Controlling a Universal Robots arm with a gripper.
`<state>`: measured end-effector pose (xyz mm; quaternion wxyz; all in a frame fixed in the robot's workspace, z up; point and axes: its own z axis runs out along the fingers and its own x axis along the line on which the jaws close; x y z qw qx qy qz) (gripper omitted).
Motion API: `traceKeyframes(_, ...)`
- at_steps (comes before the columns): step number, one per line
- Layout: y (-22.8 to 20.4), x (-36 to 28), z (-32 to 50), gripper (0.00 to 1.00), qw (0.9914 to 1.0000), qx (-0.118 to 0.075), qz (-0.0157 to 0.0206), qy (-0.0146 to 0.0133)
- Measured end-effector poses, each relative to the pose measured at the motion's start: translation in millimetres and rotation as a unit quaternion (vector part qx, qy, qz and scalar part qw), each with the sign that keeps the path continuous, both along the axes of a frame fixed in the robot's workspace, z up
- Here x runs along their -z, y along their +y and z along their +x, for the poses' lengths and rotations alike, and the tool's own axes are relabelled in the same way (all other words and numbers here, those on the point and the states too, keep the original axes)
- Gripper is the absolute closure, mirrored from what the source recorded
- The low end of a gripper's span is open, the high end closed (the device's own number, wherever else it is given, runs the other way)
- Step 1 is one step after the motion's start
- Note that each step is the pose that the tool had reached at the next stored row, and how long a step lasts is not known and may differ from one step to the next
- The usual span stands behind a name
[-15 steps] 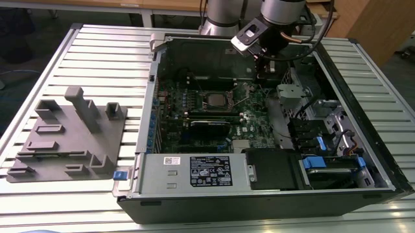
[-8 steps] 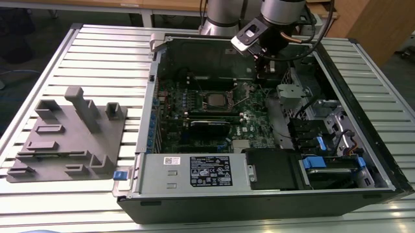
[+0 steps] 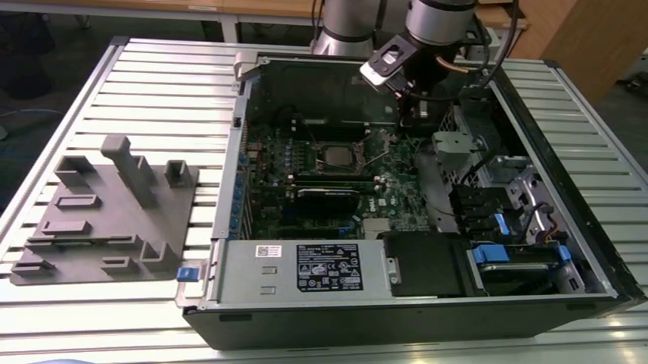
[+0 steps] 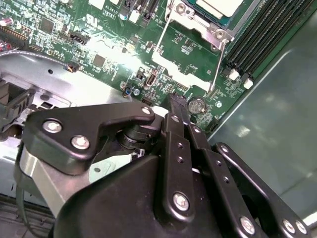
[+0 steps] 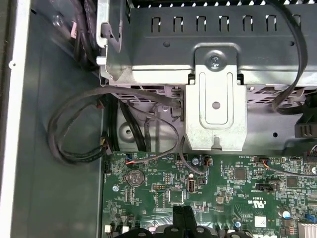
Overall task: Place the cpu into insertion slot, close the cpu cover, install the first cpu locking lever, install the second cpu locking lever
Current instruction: 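Close the cpu cover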
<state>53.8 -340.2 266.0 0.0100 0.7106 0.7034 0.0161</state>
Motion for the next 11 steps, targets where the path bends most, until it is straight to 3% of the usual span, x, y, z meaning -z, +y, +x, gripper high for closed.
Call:
traceKeyframes(4, 0.0, 5.8, 0.4, 0.89, 1.00000, 0.000, -0.0010, 0.0014)
traceKeyframes(6, 0.0, 6.3, 0.4, 0.89, 0.99999, 0.000, -0.0026, 0.0018)
traceKeyframes(11, 0.0, 6.6, 0.9, 0.89, 1.00000, 0.000, -0.0026, 0.0018)
